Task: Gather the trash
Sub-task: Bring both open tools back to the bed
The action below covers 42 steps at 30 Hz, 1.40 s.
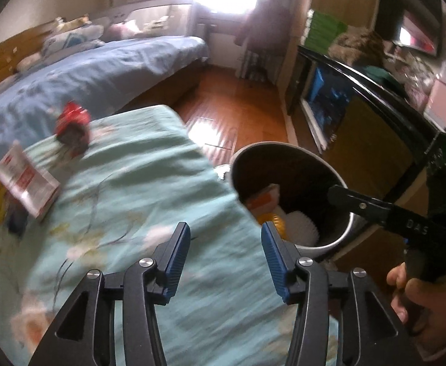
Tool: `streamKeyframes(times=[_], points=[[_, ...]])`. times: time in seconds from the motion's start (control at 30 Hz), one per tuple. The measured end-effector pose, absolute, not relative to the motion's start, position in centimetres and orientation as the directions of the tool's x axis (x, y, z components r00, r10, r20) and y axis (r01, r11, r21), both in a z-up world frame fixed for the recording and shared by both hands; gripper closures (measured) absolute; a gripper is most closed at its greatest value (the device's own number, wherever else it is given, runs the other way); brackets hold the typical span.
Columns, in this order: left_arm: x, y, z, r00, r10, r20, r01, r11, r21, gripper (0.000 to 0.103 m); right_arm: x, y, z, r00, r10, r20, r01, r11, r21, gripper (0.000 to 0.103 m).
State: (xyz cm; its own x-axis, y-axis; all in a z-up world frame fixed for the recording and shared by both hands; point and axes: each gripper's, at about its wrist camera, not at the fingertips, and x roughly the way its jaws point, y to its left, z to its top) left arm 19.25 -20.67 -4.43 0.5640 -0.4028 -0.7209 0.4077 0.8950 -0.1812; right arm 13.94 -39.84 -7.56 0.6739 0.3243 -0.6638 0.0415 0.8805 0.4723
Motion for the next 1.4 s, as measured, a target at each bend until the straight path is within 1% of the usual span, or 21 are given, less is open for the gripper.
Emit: streamKeyframes(times=[0.13, 0.4, 0.87, 1.4], points=[[18.2, -17.6, -4.7, 0.581, -0.39, -0.714, 0.347, 0.913, -0.216, 0.051, 13.8, -38.0, -7.0, 0.671, 0.354, -0.652, 0.0, 0.879, 0.477, 0.028], [16.4, -12.2, -4.6, 0.617, -0.338, -0.711, 0.242, 0.941, -0.236, 0.05, 14.5, -33.7, -6.7, 0.637, 0.422, -0.644, -0.082, 0.869, 0.488, 0.023], [15.0, -4.9, -4.7, 0.644, -0.265, -0.717, 0.101, 0.959, -0.264, 0.05, 16.1, -26.9, -7.1, 0.586, 0.472, -0.658, -0.18, 0.868, 0.462, 0.023], [17.5, 0.6, -5.5, 0.663, -0.204, -0.72, 0.0, 0.962, -0.272, 0.05, 19.8, -22.8, -7.6, 0.566, 0.491, -0.662, -0.239, 0.867, 0.438, 0.023]])
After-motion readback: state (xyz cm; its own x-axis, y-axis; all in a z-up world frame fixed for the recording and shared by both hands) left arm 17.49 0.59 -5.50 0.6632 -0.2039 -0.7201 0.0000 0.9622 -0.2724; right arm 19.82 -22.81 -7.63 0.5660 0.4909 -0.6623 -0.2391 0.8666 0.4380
